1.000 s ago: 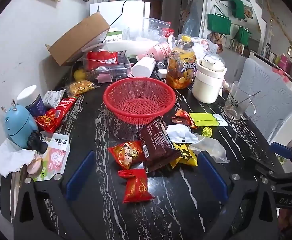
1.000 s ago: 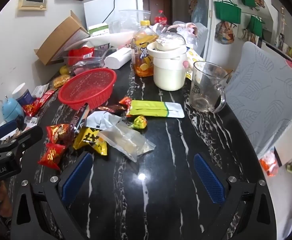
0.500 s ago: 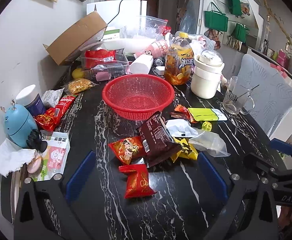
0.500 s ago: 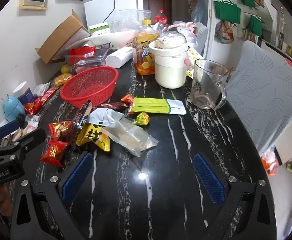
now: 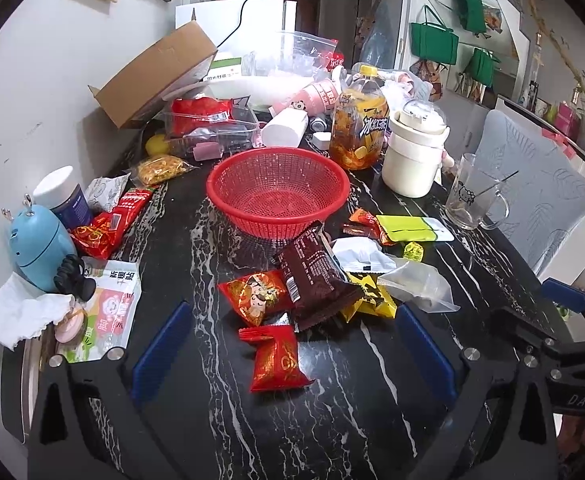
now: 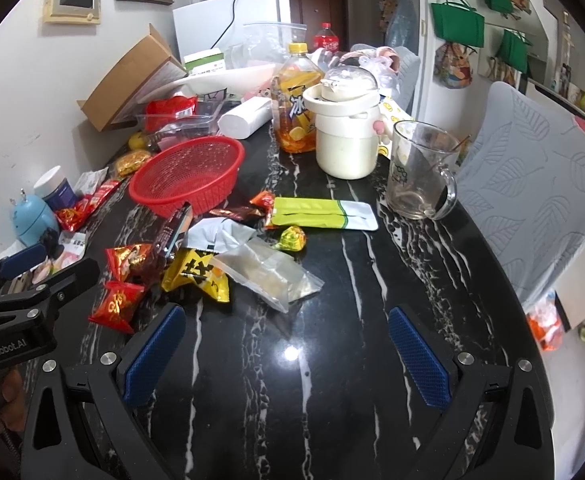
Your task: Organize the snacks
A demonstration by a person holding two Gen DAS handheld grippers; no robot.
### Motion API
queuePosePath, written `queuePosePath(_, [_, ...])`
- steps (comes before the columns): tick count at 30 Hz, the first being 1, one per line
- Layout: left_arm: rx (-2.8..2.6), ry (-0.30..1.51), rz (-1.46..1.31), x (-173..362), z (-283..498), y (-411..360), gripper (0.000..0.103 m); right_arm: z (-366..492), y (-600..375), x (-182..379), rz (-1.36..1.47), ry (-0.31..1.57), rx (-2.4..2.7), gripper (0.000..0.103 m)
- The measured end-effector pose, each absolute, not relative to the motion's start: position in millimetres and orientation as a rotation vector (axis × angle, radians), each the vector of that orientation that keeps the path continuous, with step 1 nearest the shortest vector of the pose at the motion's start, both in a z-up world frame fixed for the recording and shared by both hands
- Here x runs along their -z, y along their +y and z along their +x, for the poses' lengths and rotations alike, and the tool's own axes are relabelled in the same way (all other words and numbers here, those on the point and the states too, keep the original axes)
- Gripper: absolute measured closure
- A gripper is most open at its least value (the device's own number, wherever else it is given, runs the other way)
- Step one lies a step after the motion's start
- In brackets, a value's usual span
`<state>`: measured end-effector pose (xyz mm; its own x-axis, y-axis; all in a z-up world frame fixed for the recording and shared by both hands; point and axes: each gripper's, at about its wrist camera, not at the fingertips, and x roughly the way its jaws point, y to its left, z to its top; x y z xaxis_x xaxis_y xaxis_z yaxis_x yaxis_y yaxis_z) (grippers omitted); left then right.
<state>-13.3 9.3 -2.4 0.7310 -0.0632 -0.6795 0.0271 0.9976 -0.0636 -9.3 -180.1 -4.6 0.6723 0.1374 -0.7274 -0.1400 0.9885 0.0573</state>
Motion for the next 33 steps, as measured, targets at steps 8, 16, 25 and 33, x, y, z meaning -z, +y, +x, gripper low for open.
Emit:
queuePosePath(8, [0.047, 0.755, -0.047, 3.9, -15.8, 8.4, 0.0, -11.0, -180.5, 3.6, -0.004, 0.815, -0.159, 0.0])
queuePosePath(16, [0.054, 0.762, -0.047, 4.4, -16.2, 7.3, 0.0, -13.1, -181.8, 3.1, -0.005, 0.812, -0.157, 0.0])
queuePosePath(25, [0.052, 0.758, -0.048, 1.8, -17.8, 5.3, 0.0, -15.9, -184.6, 0.9, -0.007, 0.805, -0.157, 0.0])
queuePosePath(33, [0.055, 0.77, -0.048, 1.4, -17.3, 2.8, 0.0, -15.8, -184.8, 0.8, -0.007, 0.805, -0.157, 0.0])
